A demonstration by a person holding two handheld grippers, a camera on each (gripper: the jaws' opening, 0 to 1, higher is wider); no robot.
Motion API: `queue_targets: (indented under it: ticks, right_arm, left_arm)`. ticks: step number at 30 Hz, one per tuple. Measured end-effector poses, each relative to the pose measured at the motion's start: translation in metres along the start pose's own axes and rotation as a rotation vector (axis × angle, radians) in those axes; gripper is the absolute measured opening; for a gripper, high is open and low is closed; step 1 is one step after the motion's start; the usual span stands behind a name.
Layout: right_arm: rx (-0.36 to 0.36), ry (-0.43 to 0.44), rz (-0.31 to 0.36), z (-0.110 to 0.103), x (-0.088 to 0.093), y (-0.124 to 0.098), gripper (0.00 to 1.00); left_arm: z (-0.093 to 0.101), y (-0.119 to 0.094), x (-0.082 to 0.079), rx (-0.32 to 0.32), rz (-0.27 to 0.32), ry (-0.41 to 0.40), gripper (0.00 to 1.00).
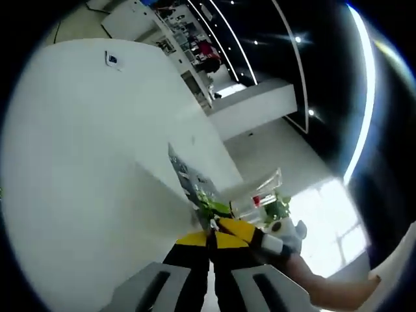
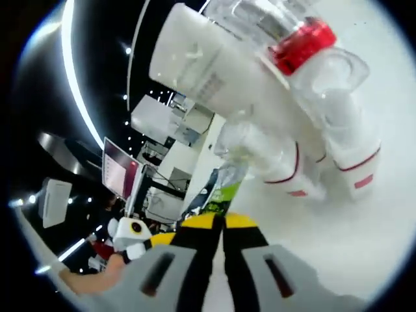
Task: Arrange the skincare products in the storage area until every visible bottle or jar stands upright without overlapping.
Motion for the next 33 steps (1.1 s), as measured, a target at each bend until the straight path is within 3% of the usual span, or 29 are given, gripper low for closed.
queue_targets:
  ticks: [13, 18, 29, 33]
  right_arm:
    - [0.027, 0.036, -0.015, 0.014, 0.012, -0.003, 0.1]
    - [0.034, 0.074, -0.022, 0.018, 0.02, -0.007, 0.2]
    - [0.13, 0.072, -0.054, 0.035, 0.033, -0.013, 0.16]
    - [0.137, 0.087, -0.044, 0.036, 0.03, -0.014, 0.15]
  left_arm:
    - [-0.022, 0.023, -0.002, -0.048, -0.012, -0.035, 0.0]
    - [-0.027, 0.03, -0.001, -0.063, -0.025, -0.028, 0.0]
    - [-0.037, 0.035, 0.007, -0.156, -0.021, -0.046, 0.01]
    - [-0.037, 0.035, 0.008, -0.158, -0.02, -0.056, 0.01]
Point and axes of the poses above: the point that each gripper's makers call its tool centre point, and the gripper's own axes: y roughly forward along the fingers, z roughly to its right, x roughly out of its underside, the point moved 8 cm from there along -y, roughly backward along the fingers, and after that the axes turned 7 degrees about -y, right-handed, at the moved point
